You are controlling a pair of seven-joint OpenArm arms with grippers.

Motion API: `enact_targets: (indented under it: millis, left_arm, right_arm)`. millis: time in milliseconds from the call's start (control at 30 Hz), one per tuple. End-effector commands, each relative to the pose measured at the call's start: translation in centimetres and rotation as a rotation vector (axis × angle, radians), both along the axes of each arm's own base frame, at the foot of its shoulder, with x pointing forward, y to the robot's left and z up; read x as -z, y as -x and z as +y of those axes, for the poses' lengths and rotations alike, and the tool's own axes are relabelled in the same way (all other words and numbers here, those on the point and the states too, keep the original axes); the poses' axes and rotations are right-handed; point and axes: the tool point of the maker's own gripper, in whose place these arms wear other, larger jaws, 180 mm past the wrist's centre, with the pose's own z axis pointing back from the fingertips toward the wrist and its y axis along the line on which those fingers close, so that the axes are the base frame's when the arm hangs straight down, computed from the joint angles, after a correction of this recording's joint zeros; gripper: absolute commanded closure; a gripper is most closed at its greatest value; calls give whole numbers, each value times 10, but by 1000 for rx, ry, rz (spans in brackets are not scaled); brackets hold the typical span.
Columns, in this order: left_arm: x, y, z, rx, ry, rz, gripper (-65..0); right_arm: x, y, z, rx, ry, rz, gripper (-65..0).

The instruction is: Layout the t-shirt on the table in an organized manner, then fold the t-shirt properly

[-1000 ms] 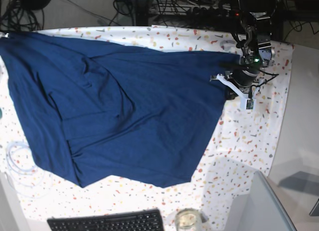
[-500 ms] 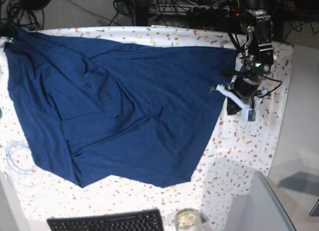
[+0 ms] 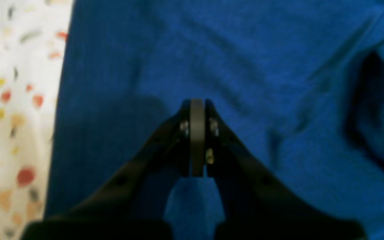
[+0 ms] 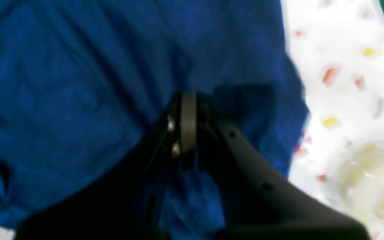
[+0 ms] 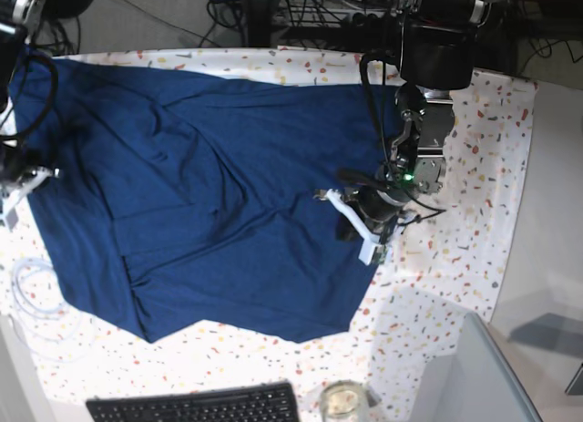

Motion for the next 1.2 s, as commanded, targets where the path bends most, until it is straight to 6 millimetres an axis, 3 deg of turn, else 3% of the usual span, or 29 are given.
enact_targets:
  millis: [0,200,333,467,633,833,967,1167]
  left_arm:
    - [-7,-9,10,-22,-10,-27,0]
    - [23,9,58,-94,-97,60,0]
    - [33,22,83,-113,-134,96,0]
    - [32,27,95,-122,-145,54,0]
    - [31,30,111,-133,-167,49,0]
    - [9,17,157,-296,-145,-7,0]
    - [-19,-9,149,-286,-132,-91,0]
    - [-34,-29,99,-237,-60,-146,0]
  right_arm:
    - [-8,-10,-19,31,34,-25,-6]
    - [13,-29,-19,-5,100,-6,-6]
    - [17,-58,-5,-38,104,-24,-11]
    - [11,-86,0,-74,131,-43,-12]
    - [-6,-113,-7,-35,205,-70,-14]
    - [-14,-125,-2,-74,233,-77,-11]
    - [-25,-131,-1,-126,283,-83,-6]
    - [-66,-110,6,-188,382,-120,-6]
